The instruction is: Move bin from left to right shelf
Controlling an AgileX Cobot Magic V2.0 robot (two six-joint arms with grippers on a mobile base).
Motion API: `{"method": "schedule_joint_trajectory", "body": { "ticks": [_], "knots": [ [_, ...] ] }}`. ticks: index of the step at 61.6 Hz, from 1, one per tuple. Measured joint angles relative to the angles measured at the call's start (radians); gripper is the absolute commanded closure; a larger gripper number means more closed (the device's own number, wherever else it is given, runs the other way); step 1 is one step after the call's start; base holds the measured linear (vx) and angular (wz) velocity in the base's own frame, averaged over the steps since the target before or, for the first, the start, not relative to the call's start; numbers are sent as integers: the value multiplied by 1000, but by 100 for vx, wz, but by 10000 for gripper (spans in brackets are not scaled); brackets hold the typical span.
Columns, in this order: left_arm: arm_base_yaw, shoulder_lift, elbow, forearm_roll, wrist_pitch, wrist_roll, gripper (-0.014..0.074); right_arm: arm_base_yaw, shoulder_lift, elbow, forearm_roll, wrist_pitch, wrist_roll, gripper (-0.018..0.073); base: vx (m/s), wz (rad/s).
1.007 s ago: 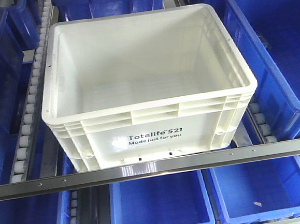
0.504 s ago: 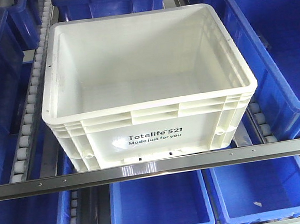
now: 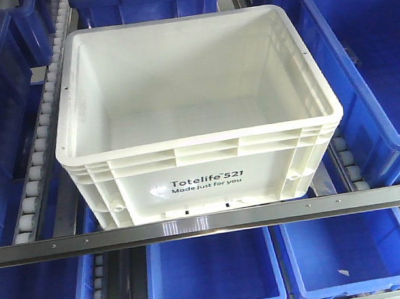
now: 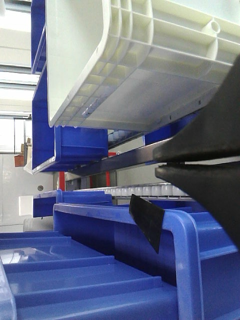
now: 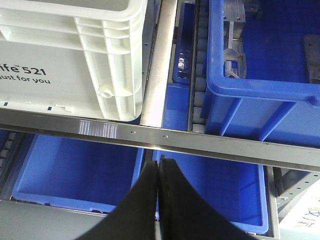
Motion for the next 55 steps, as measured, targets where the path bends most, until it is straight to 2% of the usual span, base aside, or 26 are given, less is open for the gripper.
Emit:
{"method": "schedule_joint_trajectory", "body": {
  "ticks": [8, 16, 24, 33, 41, 55],
  "knots": [
    [0, 0, 0, 0, 0, 0, 603, -27, -20, 17, 0, -40, 0, 568, 0, 0],
    [0, 0, 0, 0, 0, 0, 603, -132, -107, 149, 0, -242, 0, 568, 0, 0],
    [0, 0, 0, 0, 0, 0, 603, -249, -223, 357, 0, -469, 0, 568, 0, 0],
    [0, 0, 0, 0, 0, 0, 603, -325, -318, 526, 0, -606, 0, 568, 0, 0],
    [0, 0, 0, 0, 0, 0, 603, -361, -388, 630, 23, -717, 0, 568, 0, 0],
    [0, 0, 0, 0, 0, 0, 603, -364, -431, 635, 32, -780, 0, 568, 0, 0]
  ]
}}
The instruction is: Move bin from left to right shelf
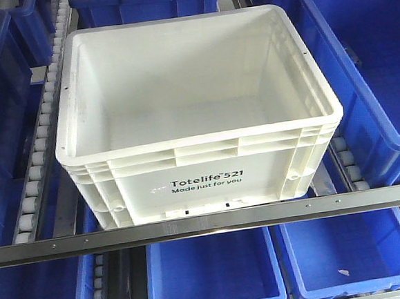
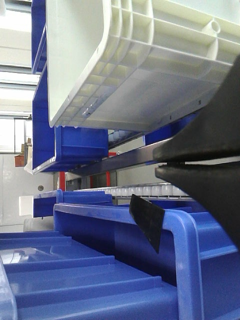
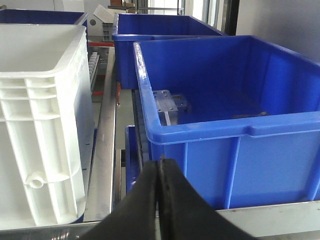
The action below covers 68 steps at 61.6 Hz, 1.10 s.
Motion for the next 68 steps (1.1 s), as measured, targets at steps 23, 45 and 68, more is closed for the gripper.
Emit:
{"method": "schedule_joint_trajectory", "body": {
  "ticks": [23, 45, 68],
  "knots": [
    [0, 0, 0, 0, -1, -1, 603, 0, 0, 0, 23, -63, 0, 568, 0, 0],
    [0, 0, 0, 0, -1, -1, 603, 4, 0, 0, 185, -72, -168, 568, 0, 0],
    [0, 0, 0, 0, -1, -1, 603, 93, 0, 0, 77, -82, -86, 568, 0, 0]
  ]
}}
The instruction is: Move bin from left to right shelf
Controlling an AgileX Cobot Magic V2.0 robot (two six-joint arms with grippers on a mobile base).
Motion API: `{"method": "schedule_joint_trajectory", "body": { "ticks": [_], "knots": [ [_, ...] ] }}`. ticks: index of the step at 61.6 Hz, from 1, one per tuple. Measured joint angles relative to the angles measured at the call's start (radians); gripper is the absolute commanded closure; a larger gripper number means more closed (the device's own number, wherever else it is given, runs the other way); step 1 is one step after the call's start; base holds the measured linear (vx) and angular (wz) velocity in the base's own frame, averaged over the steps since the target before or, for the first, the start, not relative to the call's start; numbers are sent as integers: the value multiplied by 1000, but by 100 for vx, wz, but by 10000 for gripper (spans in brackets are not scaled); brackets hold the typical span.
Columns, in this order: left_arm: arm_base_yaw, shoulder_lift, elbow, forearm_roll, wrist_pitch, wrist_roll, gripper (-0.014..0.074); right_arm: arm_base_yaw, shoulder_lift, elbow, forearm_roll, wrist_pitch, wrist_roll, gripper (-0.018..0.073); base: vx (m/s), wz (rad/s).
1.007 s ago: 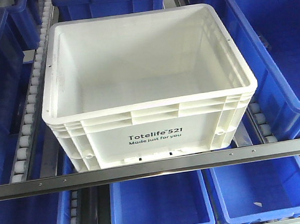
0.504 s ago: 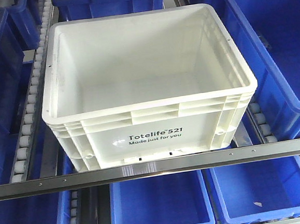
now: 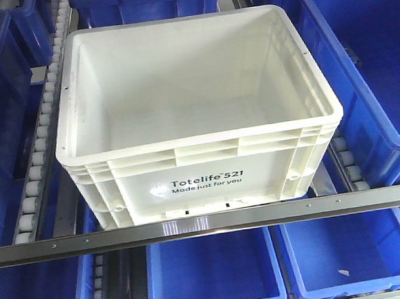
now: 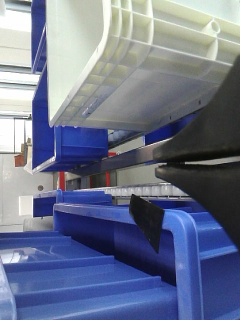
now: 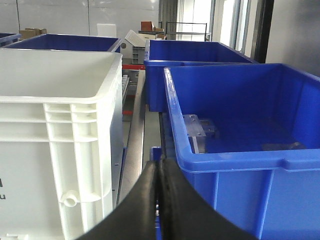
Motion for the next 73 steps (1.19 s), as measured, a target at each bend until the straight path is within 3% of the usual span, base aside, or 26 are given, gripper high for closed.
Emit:
{"method": "schedule_joint_trajectory", "body": {
  "ticks": [73],
  "knots": [
    [0, 0, 0, 0, 0, 0, 603, 0, 0, 0, -11, -11, 26, 568, 0, 0]
  ]
}}
